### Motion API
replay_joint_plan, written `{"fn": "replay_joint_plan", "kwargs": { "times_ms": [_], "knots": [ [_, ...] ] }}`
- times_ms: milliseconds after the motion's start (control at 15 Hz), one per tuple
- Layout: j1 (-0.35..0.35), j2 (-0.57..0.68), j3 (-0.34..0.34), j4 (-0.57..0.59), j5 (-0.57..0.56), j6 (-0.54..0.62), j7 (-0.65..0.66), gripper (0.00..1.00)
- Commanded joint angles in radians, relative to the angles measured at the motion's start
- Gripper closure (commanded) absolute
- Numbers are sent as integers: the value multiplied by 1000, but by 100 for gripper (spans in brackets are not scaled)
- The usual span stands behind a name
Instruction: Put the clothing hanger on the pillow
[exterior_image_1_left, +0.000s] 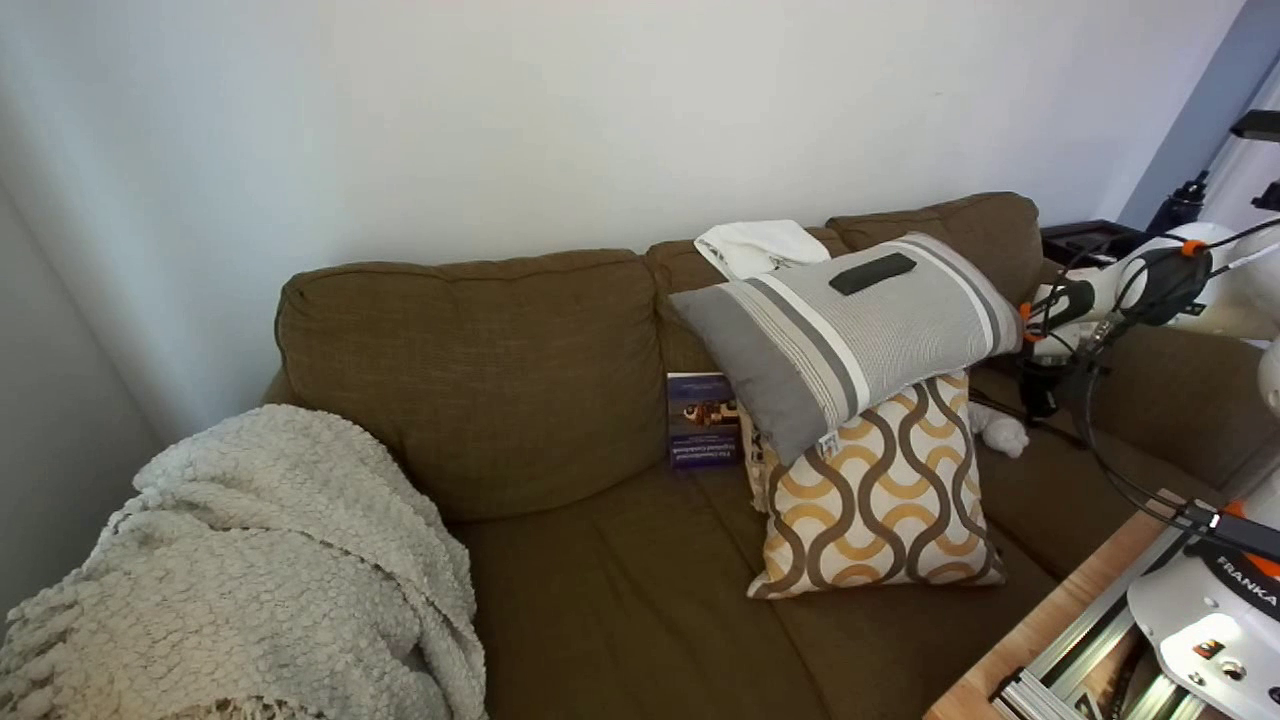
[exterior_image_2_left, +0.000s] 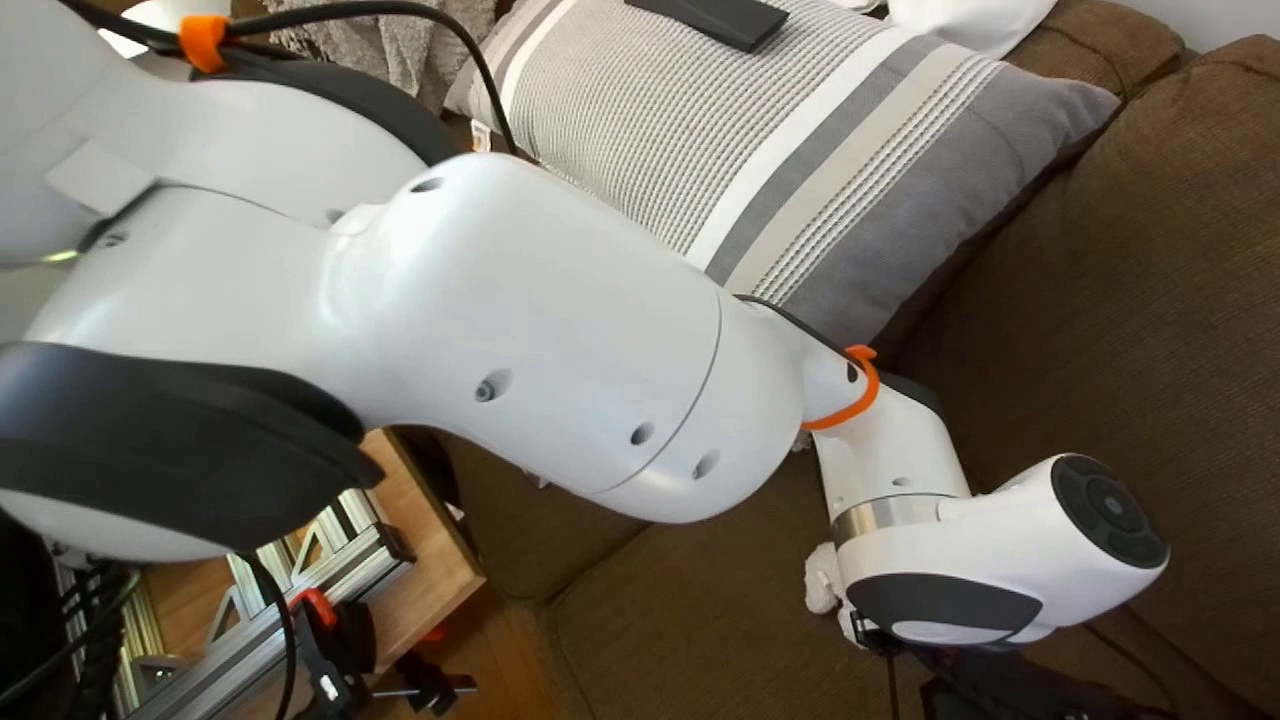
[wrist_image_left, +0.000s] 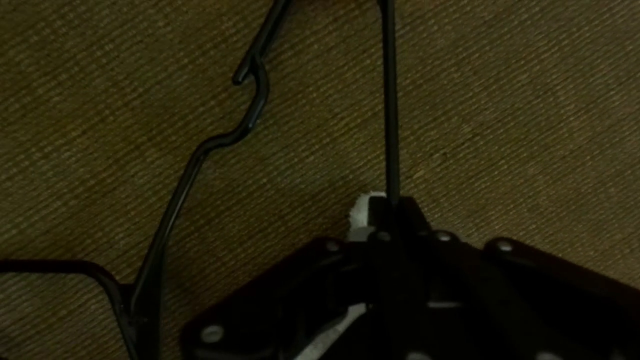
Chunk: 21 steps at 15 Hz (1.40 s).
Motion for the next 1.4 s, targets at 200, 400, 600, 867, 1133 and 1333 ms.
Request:
{"fn": "replay_joint_plan", "kwargs": {
  "times_ms": [200,400,600,867,1133,1333],
  "knots": [
    [-33,-122,15,-179,2,364,-1,98],
    [-55,-199,36,-336,2,594,-4,98],
    [-92,-263,60,-488,-7,805,-5,98],
    [-23,-326,-58,-700,43,1079,129,98],
    [138,-352,-261,-911,105,1203,363,98],
    [168,-369,-277,-1084,82,1368,532,98]
  ]
}}
